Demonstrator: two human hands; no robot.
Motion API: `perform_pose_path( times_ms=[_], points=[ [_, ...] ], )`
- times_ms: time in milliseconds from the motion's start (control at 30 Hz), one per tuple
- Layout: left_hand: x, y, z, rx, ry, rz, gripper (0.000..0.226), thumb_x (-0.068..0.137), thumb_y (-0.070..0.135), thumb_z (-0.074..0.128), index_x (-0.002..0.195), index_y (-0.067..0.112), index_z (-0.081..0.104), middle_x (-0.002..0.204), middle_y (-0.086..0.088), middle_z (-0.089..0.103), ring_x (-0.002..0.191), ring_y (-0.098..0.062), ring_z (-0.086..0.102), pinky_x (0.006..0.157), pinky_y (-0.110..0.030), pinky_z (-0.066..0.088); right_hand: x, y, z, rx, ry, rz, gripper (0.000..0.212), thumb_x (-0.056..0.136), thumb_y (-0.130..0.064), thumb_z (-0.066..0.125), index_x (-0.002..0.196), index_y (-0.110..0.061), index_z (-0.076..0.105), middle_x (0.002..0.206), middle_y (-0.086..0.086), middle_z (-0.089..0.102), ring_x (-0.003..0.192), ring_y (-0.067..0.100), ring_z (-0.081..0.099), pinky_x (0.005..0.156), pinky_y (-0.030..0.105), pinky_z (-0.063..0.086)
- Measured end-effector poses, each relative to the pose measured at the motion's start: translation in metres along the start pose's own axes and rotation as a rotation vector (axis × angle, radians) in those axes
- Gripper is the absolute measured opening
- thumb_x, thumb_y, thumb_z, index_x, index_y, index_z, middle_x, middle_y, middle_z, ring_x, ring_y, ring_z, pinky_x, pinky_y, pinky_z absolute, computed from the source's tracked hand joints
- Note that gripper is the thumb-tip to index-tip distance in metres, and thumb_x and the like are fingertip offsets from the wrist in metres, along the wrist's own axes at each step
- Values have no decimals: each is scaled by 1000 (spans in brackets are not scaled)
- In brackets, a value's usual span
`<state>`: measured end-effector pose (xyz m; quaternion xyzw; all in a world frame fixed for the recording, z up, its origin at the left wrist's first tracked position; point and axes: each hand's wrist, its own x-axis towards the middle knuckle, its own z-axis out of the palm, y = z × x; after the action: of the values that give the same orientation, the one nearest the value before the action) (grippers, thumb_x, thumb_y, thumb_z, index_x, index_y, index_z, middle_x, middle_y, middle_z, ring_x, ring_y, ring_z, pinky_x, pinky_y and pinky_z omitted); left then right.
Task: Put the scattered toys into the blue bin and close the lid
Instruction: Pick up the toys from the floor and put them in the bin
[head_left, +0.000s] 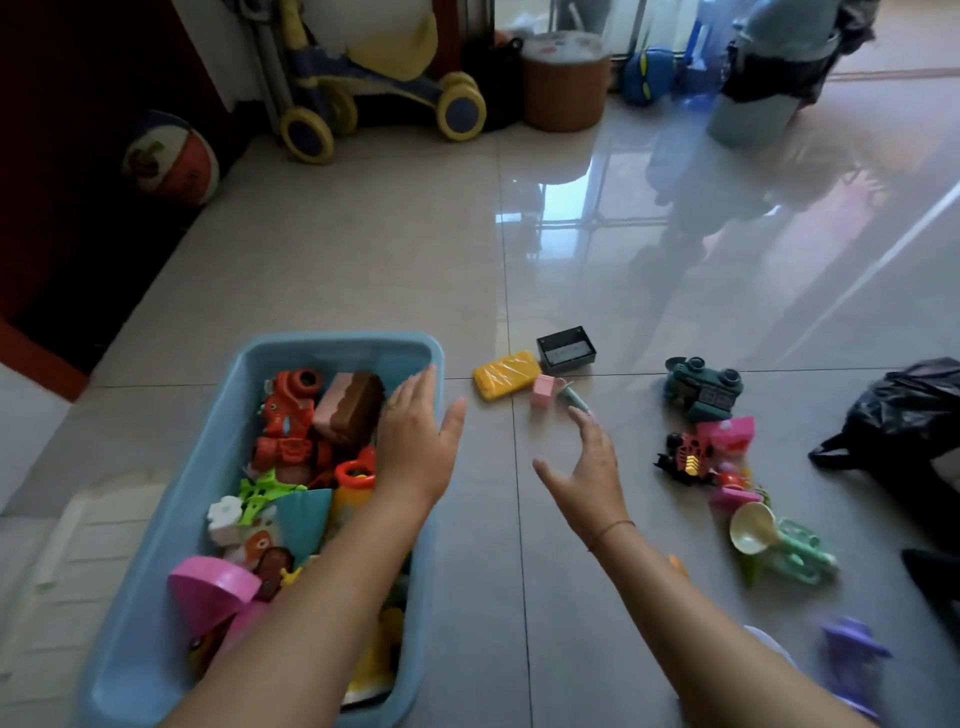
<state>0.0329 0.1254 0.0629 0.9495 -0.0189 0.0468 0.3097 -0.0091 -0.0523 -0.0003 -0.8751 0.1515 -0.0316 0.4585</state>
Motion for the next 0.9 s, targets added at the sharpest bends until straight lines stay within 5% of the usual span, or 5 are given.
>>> perform_pose_path(
  times_ms=[167,333,533,700,900],
  points=[
    [66,41,82,69,-169,81,61,93,40,47,144,11,28,147,-10,34,134,-26,30,110,-35,23,61,48,-5,-70,3,-4,71,75,-20,75,136,-17,39,135,5,44,127,21,37,106,25,24],
    [117,29,163,267,-369,-29,74,88,59,43,145,16,22,151,-8,26,138,-27,23,112,-37,17,129,87,17,-195,-85,22,79,75,-26,73,142,-24,32,141,6,39,129,25,36,105,33,29],
    [166,-18,214,283,-257,-308,52,97,43,31,143,19,29,153,-8,25,141,-26,16,114,-42,14,173,103,52,-307,-147,-16,83,74,-42,72,143,-36,26,147,4,27,132,29,31,105,42,32],
    [169,-51,227,441,-412,-126,57,97,34,40,148,23,17,156,-3,16,143,-24,14,114,-40,15,181,97,81,-430,-163,-80,70,80,-50,62,141,-40,29,153,4,19,139,26,21,106,42,25],
    [138,-57,218,404,-407,1,80,83,37,65,147,19,20,150,-7,27,135,-28,27,106,-37,29,155,112,75,-371,-117,-12,49,84,-37,60,130,-34,44,140,0,35,127,28,29,98,43,31]
  ],
)
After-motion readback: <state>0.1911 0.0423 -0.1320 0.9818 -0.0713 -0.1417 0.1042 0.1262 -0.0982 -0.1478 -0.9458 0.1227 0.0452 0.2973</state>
